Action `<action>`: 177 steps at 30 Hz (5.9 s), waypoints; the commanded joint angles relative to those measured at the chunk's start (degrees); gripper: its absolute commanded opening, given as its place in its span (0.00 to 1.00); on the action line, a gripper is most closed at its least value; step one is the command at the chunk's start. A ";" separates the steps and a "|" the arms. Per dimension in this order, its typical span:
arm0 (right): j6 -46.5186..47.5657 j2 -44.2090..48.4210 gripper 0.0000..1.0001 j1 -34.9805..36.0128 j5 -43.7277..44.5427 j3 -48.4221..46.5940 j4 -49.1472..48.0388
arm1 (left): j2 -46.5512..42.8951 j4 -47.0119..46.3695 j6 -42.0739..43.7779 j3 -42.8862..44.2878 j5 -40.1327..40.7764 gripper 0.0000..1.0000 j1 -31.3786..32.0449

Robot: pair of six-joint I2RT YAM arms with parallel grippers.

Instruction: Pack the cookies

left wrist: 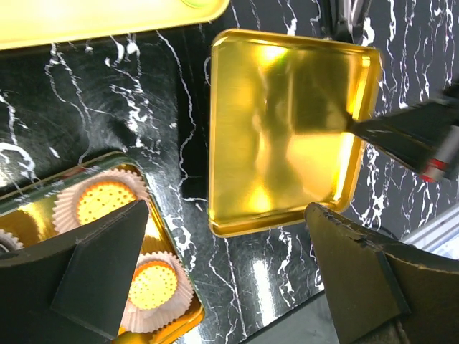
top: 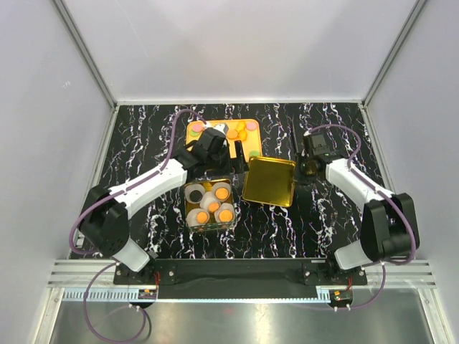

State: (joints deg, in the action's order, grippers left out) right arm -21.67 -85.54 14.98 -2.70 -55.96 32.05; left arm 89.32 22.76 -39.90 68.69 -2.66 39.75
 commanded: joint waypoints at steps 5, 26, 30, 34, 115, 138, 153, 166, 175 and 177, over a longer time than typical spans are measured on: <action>-2.15 6.96 0.04 0.40 -4.33 -6.08 1.87 | -0.55 -4.92 1.93 3.12 -8.05 0.99 -3.97; -3.82 10.04 0.03 0.48 -12.86 -8.72 0.73 | -0.73 -25.75 -6.68 -3.21 -24.68 0.46 -4.94; -3.99 10.39 0.05 0.57 -13.82 -8.37 -0.15 | -0.64 -25.93 -7.12 -3.65 -25.12 0.09 -5.03; -3.99 10.57 0.26 0.57 -14.09 -7.93 -1.37 | -0.55 -25.23 -7.91 -2.95 -25.21 0.00 -5.12; 27.49 2.57 0.01 53.66 43.50 -27.00 3.88 | -10.83 10.02 1.31 23.93 -10.62 0.99 -28.23; -28.76 -8.93 0.01 22.90 -49.51 -16.64 -45.31 | -35.42 15.47 6.77 -7.21 5.46 0.99 -28.06; -41.96 -17.64 0.01 22.81 -55.31 -6.00 -68.96 | -40.54 2.39 1.58 -30.35 -4.54 0.99 -28.06; -43.01 -23.18 0.01 21.93 -56.27 -3.98 -73.79 | -41.42 -12.21 -0.53 -41.61 -14.48 0.99 -27.97; -46.71 -26.35 0.01 20.26 -57.24 -1.25 -80.66 | -39.05 -17.66 -1.41 -44.95 -17.12 0.99 -27.97; -46.62 -26.87 0.01 20.17 -57.33 -1.16 -80.83 | -38.43 -18.37 -1.58 -45.13 -17.47 0.99 -27.88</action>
State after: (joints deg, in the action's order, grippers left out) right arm -67.26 -112.16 35.57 -58.19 -57.10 -43.09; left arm 50.06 9.58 -40.86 24.14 -17.80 11.60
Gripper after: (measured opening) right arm 0.225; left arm 0.988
